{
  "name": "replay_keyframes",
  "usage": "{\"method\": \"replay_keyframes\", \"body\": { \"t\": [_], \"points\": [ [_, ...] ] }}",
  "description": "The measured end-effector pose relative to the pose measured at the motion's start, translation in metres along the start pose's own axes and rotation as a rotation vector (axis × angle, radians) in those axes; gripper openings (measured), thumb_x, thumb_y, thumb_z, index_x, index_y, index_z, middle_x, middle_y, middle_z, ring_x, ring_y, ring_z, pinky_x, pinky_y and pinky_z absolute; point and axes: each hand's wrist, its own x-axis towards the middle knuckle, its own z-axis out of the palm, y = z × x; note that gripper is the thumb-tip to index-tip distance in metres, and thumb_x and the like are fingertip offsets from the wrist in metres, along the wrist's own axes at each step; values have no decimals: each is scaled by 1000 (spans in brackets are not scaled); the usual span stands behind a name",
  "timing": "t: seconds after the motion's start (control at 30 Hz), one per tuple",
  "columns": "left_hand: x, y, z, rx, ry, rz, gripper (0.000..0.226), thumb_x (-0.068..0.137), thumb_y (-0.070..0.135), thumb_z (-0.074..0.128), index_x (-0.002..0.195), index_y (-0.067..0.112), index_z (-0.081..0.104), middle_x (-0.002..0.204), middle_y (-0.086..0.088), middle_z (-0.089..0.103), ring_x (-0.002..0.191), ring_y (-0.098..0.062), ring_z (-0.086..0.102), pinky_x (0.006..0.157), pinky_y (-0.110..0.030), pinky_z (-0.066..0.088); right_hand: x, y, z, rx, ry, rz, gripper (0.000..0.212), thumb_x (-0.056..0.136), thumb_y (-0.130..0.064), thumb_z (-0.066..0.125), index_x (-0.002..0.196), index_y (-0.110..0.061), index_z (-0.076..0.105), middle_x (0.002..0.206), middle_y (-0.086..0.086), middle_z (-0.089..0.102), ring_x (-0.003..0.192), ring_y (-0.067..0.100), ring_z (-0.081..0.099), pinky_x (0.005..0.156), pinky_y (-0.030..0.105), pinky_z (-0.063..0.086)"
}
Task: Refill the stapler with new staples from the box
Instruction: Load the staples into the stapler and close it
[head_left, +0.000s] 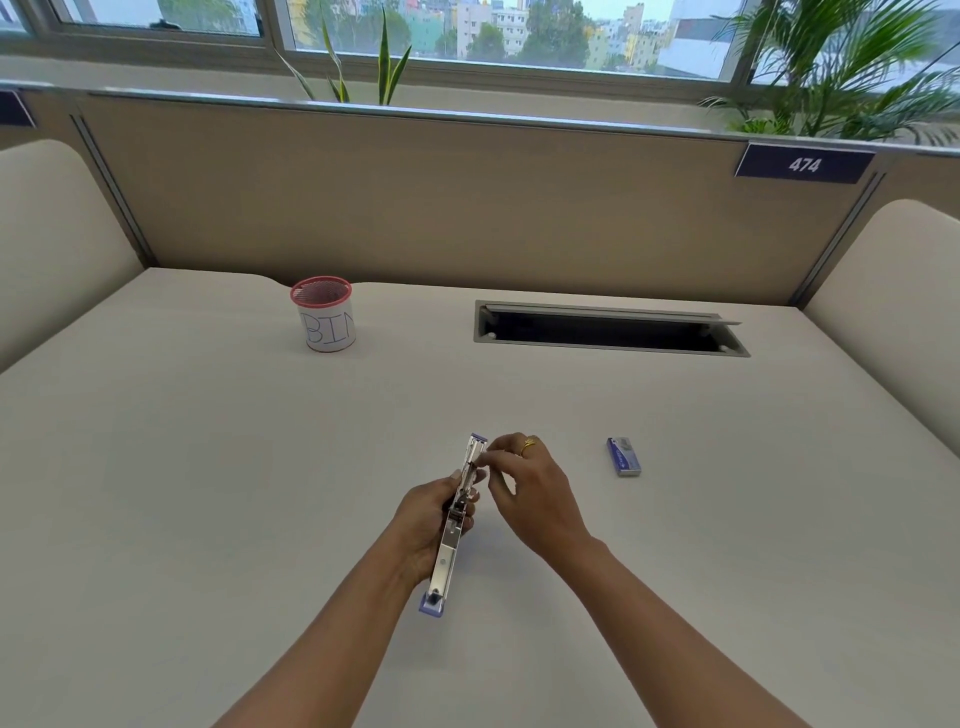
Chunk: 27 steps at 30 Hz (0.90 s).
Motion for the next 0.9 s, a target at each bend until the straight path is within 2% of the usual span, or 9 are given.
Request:
{"method": "replay_keyframes", "body": {
  "t": [0.13,0.37,0.5,0.63,0.77,0.83,0.9],
  "points": [
    [-1,0,0,-6,19,1,30,96,16,41,84,5,66,61,-4,51,49,-9,43,44,-15,40,-2,0,-2,-158,6,-140,27,68,0,64,85,-20,70,93,2,67,84,20,63,45,24,49],
    [-4,-1,3,16,44,8,29,96,14,43,80,4,65,57,-3,52,45,-8,43,44,-17,39,-3,2,-1,-232,-10,-238,28,61,1,69,81,-18,69,94,0,69,84,19,65,47,22,48],
    [-3,-1,3,13,32,7,32,96,15,42,81,4,68,55,-2,52,44,-7,42,44,-15,38,1,4,-1,-256,32,-199,25,64,-3,66,81,-22,68,93,-2,69,82,19,64,47,21,46],
    [-3,0,5,25,29,13,31,95,15,43,80,4,68,56,-2,53,45,-8,42,46,-16,38,0,4,1,-218,60,-96,22,79,-18,49,82,-25,69,95,-3,67,86,18,62,48,22,44],
    [-2,-2,3,30,32,8,30,96,15,43,81,4,66,57,-3,53,46,-8,42,47,-17,38,2,4,3,64,-77,137,20,87,-16,54,92,-22,72,107,-6,61,104,12,52,71,25,42],
    [-2,-2,3,19,13,8,30,96,15,42,83,4,66,58,-3,52,45,-7,42,47,-17,38,1,4,4,215,-58,189,21,84,-9,55,91,-20,73,99,-7,60,101,13,55,74,27,47],
    [-2,-1,3,13,2,8,29,96,16,42,87,3,66,60,-3,52,45,-7,43,47,-17,39,-1,3,5,298,-18,235,25,83,-3,55,91,-19,73,93,-9,58,94,12,57,70,19,48]
  ]
}}
